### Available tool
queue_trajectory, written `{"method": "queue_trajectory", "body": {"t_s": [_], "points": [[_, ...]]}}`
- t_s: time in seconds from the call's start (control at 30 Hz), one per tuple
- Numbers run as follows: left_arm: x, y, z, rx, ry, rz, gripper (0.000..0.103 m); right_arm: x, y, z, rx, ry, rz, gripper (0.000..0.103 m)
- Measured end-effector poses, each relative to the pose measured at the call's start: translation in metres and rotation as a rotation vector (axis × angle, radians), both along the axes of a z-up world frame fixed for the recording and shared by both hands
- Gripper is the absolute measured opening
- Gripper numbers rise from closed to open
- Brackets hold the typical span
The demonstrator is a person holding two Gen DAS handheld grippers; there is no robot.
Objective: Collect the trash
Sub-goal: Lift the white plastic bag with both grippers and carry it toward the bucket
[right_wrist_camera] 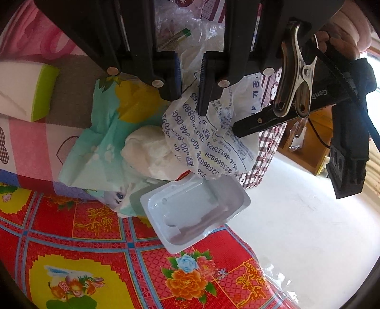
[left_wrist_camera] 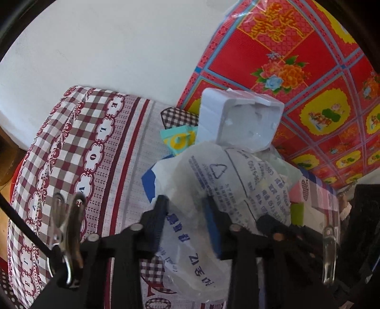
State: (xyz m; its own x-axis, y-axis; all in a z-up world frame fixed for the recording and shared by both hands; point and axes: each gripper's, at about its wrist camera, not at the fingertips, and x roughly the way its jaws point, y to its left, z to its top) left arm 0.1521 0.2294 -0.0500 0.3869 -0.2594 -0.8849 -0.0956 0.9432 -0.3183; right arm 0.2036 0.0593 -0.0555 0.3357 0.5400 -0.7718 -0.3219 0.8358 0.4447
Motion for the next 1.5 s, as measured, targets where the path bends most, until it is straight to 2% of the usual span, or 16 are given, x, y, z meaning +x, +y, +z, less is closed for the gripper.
{"method": "queue_trajectory", "body": {"t_s": [0.17,0.3,0.6,0.87,1.5], "points": [[-0.008,0.001,0.012,-0.004,-0.028,-0.019,0.022,-0.006,0.002,0.007,0.014,-0.011,0.005,0.014],[-0.016,0.006,0.025,-0.002,-0.047,-0.031,0.019,-0.012,0.008,0.019,0.020,-0.034,0.023,0.014],[-0.039,0.025,0.049,-0.010,-0.081,-0.005,0.019,-0.028,0.029,0.040,0.039,-0.080,0.067,0.014],[-0.063,0.050,0.062,0.004,-0.092,0.039,0.019,-0.037,0.052,0.044,0.053,-0.095,0.118,0.014],[-0.094,0.093,0.075,0.012,-0.113,0.122,0.019,-0.050,0.100,0.050,0.077,-0.104,0.214,0.014]]}}
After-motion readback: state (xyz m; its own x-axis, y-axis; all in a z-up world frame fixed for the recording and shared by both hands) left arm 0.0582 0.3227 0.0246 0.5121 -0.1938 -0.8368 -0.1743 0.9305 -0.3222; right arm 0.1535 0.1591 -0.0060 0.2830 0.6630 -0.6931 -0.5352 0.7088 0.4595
